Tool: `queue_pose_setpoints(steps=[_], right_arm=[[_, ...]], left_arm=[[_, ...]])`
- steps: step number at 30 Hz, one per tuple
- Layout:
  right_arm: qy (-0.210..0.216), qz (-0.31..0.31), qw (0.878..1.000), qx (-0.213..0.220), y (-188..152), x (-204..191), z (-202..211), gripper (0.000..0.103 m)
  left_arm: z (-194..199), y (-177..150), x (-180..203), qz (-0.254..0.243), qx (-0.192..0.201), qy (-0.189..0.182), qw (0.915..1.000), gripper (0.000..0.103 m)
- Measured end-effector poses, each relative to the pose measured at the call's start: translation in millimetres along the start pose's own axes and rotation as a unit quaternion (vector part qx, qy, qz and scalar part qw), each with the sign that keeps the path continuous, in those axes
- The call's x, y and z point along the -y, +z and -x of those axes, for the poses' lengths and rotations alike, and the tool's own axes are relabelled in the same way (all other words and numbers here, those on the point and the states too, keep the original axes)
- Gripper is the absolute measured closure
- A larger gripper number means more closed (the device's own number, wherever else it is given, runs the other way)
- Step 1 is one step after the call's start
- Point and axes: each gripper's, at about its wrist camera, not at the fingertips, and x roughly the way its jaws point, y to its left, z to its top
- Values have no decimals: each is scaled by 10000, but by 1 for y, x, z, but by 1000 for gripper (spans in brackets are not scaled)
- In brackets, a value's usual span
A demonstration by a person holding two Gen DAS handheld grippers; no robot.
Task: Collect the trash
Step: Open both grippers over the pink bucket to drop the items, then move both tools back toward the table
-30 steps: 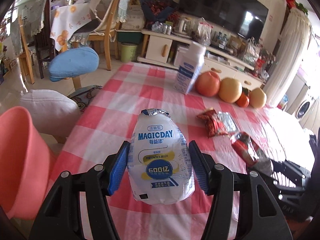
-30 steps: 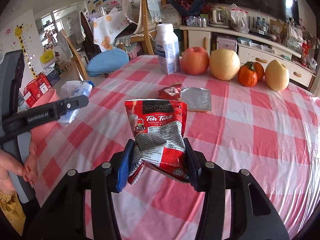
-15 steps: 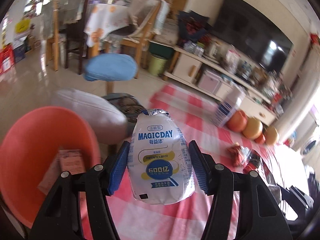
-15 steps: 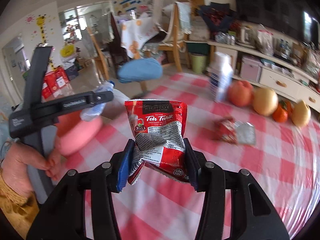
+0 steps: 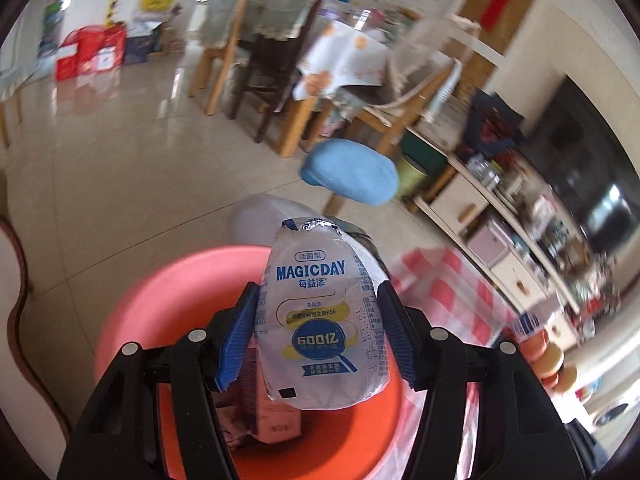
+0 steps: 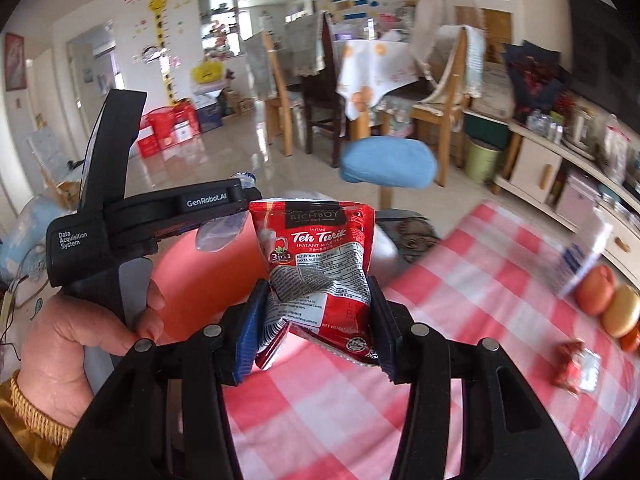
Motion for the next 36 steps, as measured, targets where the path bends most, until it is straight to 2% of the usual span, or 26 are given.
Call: queue_pose_setpoints(steps=[4,7,8,9,12,16,19,22,26,28,32,36], right_arm=[[127,161,9998,-79,7,-21,-24,53],[65,251,9995,-162,8,-29,-38,49],[46,251,9995,-185,5,-30,-41,44],[25,182,9997,-164,2,-29,-44,35],[-114,-3,9999,-60,-6,-20,-37,20],[-382,-266,9989,-32,-19,6,-18,15],[-570,-396,9976,-5,-29,22,-4,14],[-713,-480,9963,-3,-38,32,6,12],[-953,-632,9934,-5,-59,53,31,12],[-998,-638,9930,-15,-63,56,35,12],[-1187,-716,9903,-33,-81,72,56,12],[-1353,-810,9875,-28,-95,87,76,11]], left_arm=[[1,8,-22,314,86,105,9994,42],[-3,12,-30,391,76,204,9990,39],[-3,12,-32,405,68,228,9989,34],[-5,13,-33,403,62,269,9988,28],[-6,12,-33,356,56,338,9988,19],[-6,10,-22,238,142,364,9990,13],[-3,5,-9,80,276,144,9995,13],[3,-2,13,-349,551,-134,9978,9],[9,-13,47,-1020,844,-353,9906,8],[9,-18,60,-1291,829,-398,9874,8],[2,-32,84,-1743,517,-474,9822,8],[3,-44,102,-2035,511,-486,9765,8]])
